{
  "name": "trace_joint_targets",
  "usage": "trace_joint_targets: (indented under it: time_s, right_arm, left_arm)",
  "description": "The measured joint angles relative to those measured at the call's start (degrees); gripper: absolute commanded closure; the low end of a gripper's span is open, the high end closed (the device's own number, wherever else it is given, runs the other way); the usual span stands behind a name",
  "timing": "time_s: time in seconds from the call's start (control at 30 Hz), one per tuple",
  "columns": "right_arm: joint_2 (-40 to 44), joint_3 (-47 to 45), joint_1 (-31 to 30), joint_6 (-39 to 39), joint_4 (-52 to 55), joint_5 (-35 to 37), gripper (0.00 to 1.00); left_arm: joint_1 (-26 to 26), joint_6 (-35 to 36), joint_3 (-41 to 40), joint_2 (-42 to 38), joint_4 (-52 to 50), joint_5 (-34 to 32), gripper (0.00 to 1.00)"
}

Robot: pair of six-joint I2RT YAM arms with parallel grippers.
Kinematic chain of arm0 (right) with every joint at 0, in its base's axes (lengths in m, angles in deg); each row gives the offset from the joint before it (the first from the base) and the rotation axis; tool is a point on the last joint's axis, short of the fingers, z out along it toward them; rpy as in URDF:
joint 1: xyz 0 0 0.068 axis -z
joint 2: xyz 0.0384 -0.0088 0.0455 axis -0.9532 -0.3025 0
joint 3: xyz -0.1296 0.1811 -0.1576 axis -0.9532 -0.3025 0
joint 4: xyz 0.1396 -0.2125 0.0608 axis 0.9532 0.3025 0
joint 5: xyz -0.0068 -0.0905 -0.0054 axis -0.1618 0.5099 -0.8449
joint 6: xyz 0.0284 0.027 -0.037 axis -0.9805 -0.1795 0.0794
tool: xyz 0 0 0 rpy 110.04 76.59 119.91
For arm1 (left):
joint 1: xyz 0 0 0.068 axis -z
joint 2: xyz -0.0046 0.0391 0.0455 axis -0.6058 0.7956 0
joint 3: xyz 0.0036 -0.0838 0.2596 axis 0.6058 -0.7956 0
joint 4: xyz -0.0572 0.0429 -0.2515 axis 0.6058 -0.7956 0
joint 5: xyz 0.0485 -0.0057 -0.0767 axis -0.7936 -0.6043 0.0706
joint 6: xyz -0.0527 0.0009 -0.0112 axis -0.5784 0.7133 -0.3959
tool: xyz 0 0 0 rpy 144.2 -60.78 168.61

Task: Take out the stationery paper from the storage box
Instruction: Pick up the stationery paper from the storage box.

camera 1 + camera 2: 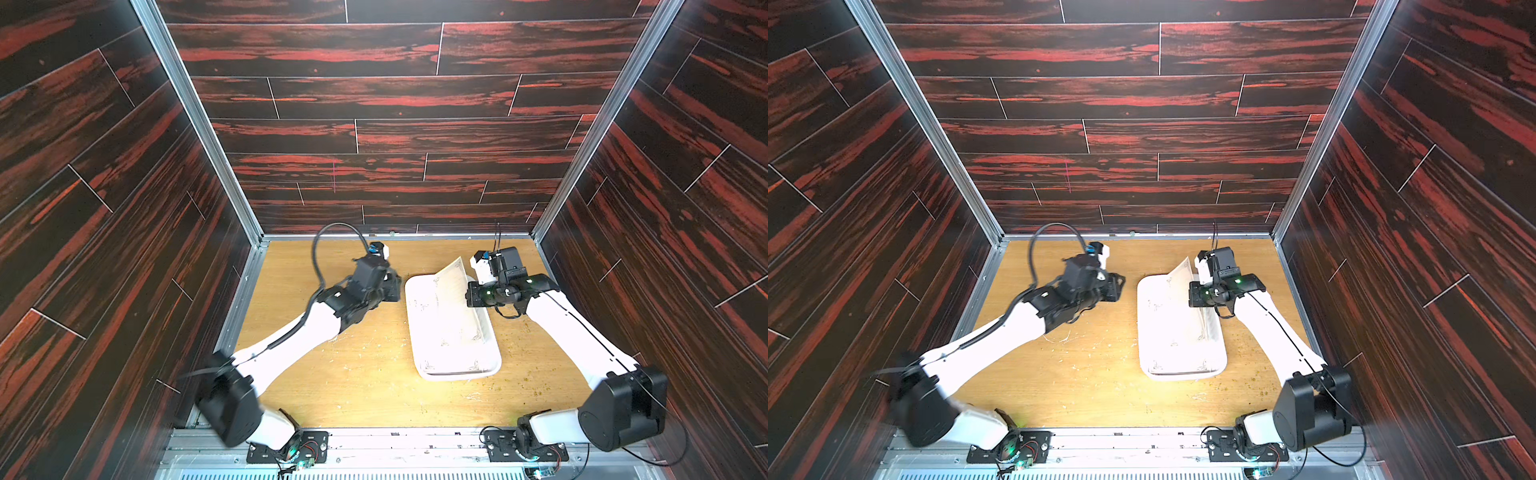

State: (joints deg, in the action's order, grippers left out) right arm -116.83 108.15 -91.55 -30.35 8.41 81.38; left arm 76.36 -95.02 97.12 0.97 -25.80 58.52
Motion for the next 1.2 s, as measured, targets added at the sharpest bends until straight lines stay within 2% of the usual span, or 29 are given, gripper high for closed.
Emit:
trace_joint_targets:
  time_s: [0.1, 0.2, 0.27, 0.37, 0.53, 0.63, 0.87, 1.0, 1.2]
  right_arm:
    - [1.77, 3.96, -2.82, 1.51, 3.06, 4.79, 1.0]
    - [3.08, 8.55, -6.32, 3.34, 5.68, 9.92, 1.0]
    - [3.54, 11.78, -8.7, 4.57, 7.04, 12.92, 1.0]
    - [4.39, 15.76, -11.5, 6.6, 8.15, 15.8, 1.0]
    - [8.46, 18.05, -12.72, 9.55, 6.99, 15.96, 1.0]
    - [12.28, 17.25, -12.72, 12.17, 3.91, 13.35, 1.0]
    - [24.09, 8.52, -12.9, 19.23, -8.5, 0.79, 1.0]
    - [28.09, 4.87, -12.94, 21.11, -14.75, -6.14, 1.0]
    - [28.72, 4.66, -12.96, 20.35, -21.2, -15.76, 1.0]
  left_arm:
    - [0.0, 3.98, -4.2, -6.8, 3.28, -3.63, 0.36]
    - [-0.2, 8.79, -7.04, -12.48, 5.44, -5.6, 0.28]
    - [-0.44, 11.63, -7.3, -14.88, 5.77, -5.49, 0.26]
    - [-1.81, 15.28, -6.19, -16.87, 4.44, -1.33, 0.24]
    - [-5.57, 19.02, -5.01, -18.69, 3.21, 10.45, 0.23]
    - [-7.72, 19.65, -5.92, -20.41, 4.33, 17.97, 0.23]
    - [-10.01, 19.41, -6.36, -20.98, 8.41, 33.07, 0.26]
    - [-10.19, 18.12, -6.36, -20.17, 11.96, 39.41, 0.31]
    - [-10.21, 14.78, -6.43, -19.34, 18.82, 45.7, 0.35]
